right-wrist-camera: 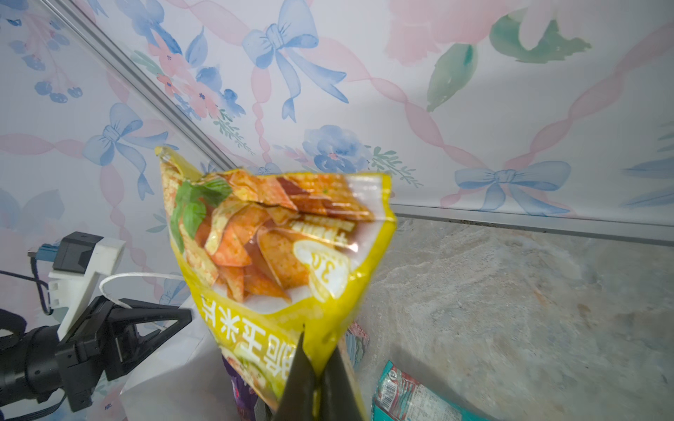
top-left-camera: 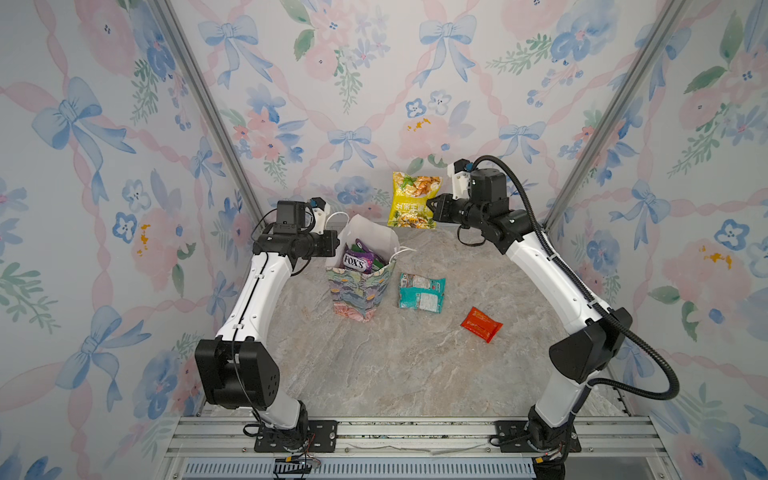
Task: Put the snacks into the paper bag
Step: 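Lift the yellow chip bag with the right gripper and carry it over the paper bag, then lower the yellow chip bag into the paper bag with the right gripper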
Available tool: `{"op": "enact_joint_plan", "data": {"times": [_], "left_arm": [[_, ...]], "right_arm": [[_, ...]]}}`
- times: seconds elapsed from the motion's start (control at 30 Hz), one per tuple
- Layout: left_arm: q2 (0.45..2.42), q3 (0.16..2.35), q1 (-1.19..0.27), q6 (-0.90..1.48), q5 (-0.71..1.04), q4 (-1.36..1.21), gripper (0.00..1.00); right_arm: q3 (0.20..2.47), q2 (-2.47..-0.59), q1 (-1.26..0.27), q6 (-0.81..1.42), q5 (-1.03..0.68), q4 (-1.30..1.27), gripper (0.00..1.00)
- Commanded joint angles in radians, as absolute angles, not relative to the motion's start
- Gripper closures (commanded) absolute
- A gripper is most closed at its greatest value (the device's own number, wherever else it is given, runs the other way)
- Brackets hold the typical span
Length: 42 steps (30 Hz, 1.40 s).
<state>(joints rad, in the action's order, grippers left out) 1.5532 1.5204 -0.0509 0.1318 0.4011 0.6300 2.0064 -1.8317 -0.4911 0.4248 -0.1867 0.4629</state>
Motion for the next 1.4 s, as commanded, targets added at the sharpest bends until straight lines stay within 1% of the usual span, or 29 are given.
{"op": "enact_joint_plan", "data": {"times": [0.0, 0.23, 0.5, 1.2, 1.37], "left_arm": [[1.542, 1.507, -0.049, 0.118, 0.409, 0.646, 1.0], [1.543, 1.507, -0.049, 0.118, 0.411, 0.646, 1.0], [1.546, 1.507, -0.049, 0.118, 0.412, 0.646, 1.0], [1.537, 1.507, -0.049, 0.117, 0.41, 0.646, 1.0], [1.537, 1.507, -0.049, 0.117, 0.41, 0.647, 1.0]], "right_arm": [[2.097, -1.888, -0.544, 0.399, -0.178, 0.5, 1.0], [2.176, -1.97, -0.615, 0.417, -0.189, 0.508, 1.0], [2.139, -1.991, -0.662, 0.453, -0.201, 0.473, 1.0], [1.904, -1.921, -0.705, 0.563, -0.238, 0.387, 1.0], [1.865, -1.902, -0.72, 0.569, -0.223, 0.388, 1.0]]}}
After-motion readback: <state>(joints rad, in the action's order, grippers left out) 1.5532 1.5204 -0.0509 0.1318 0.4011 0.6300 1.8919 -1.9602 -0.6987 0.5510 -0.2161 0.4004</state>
